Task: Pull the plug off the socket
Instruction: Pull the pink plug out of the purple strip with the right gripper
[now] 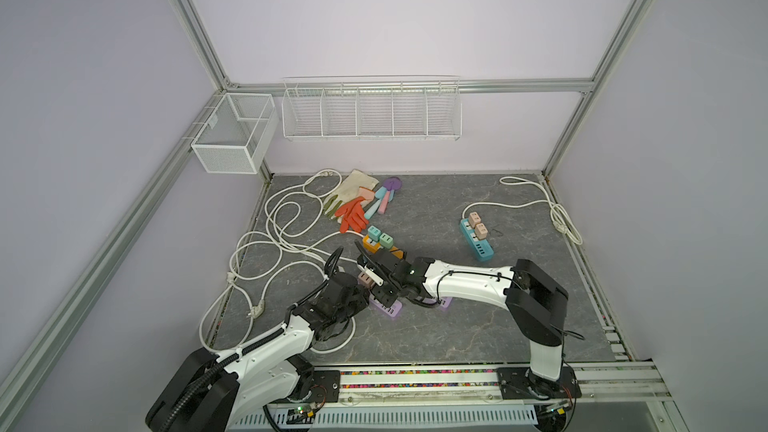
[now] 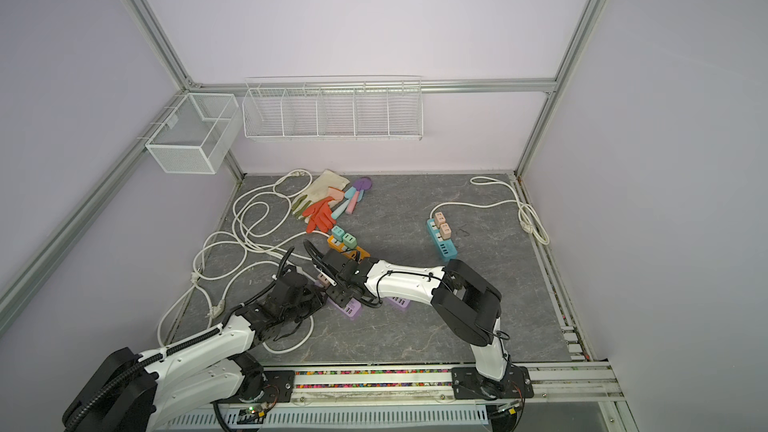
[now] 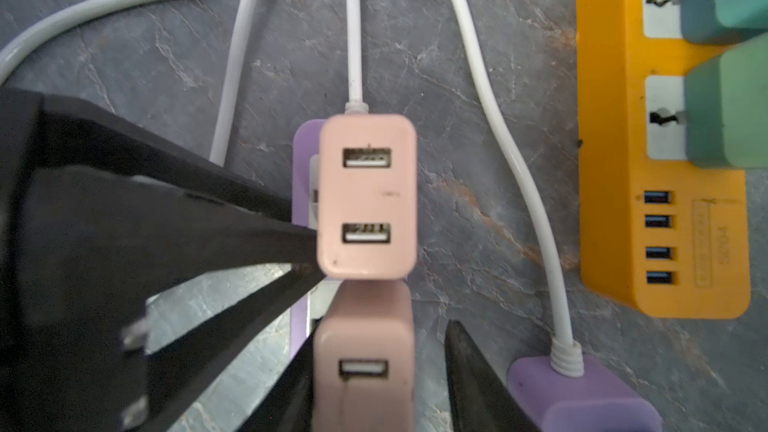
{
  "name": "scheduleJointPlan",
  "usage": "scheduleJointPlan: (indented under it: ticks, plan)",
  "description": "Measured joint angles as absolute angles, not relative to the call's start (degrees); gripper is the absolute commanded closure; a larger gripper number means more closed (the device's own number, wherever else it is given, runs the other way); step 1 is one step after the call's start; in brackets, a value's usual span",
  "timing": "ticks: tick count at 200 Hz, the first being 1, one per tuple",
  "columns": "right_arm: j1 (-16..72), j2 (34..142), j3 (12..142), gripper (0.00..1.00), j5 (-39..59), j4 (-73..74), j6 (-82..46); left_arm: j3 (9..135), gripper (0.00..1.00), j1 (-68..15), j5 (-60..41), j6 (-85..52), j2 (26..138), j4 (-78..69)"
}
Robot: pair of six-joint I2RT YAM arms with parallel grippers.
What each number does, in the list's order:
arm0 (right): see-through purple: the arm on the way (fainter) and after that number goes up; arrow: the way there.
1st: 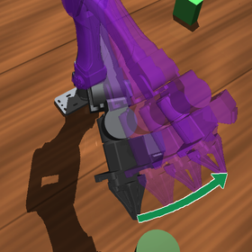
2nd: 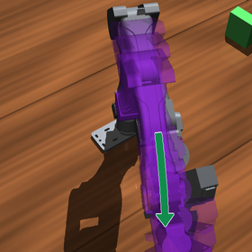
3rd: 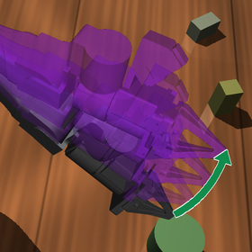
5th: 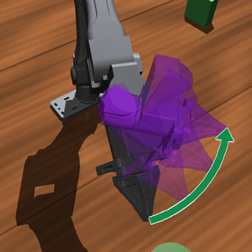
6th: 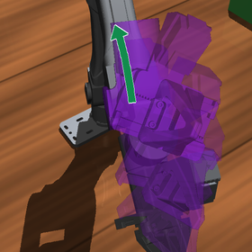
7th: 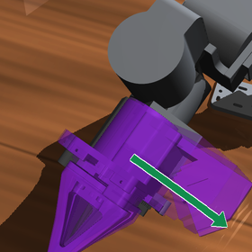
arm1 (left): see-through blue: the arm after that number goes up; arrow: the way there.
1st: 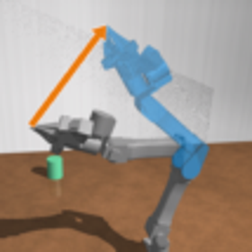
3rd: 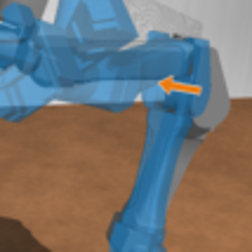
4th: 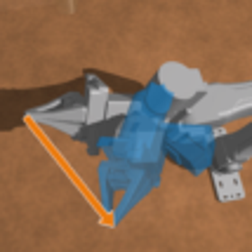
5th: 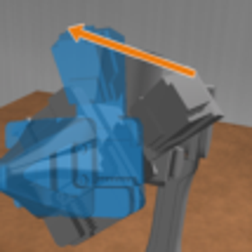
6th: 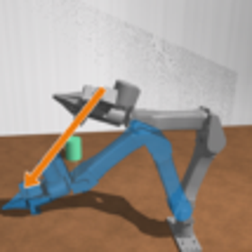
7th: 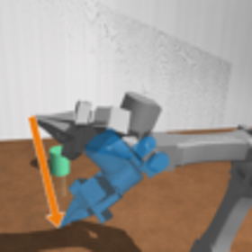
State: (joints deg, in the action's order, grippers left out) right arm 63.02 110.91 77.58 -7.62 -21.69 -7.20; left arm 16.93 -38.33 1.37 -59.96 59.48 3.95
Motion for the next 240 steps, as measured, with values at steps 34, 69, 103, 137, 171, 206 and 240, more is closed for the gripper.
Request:
scheduleJointPlan:
  ticks: [34, 69, 103, 137, 171, 206, 240]
  plan:
    - [63.02, 111.2, 77.6, 0.67, -6.63, -21.63, -6.85, 16.93, 0.68, -38.33, 1.02, -59.94, 59.48, 4.14]
    - [63.02, 111.26, 77.67, 0.73, -6.15, -21.67, -6.28, 16.93, 0.68, -38.33, 0.36, -59.92, 59.48, 4.54]
    - [63.02, 111.26, 77.67, 0.77, -6.15, -21.65, -6.2, 16.93, 0.68, -38.33, 0.14, -59.92, 59.83, 4.21]
    - [63.02, 111.26, 77.67, 0.8, -6.09, -21.65, -6.22, 16.93, 0.68, -38.33, 0.1, -59.92, 60.2, 3.84]
    - [62.39, 111.24, 77.65, 0.81, -5.04, -21.61, -6.66, 16.93, 0.68, -38.33, 0.1, -59.92, 60.23, 3.81]
    - [62.39, 111.22, 77.65, 0.84, -5.04, -21.61, -6.81, 16.93, 0.69, -38.33, 0.1, -59.92, 60.34, 3.62]
    - [62.72, 111.22, 77.65, 0.85, -5.54, -21.58, -6.85, 16.93, 0.69, -38.33, 0.1, -59.94, 60.34, 3.62]
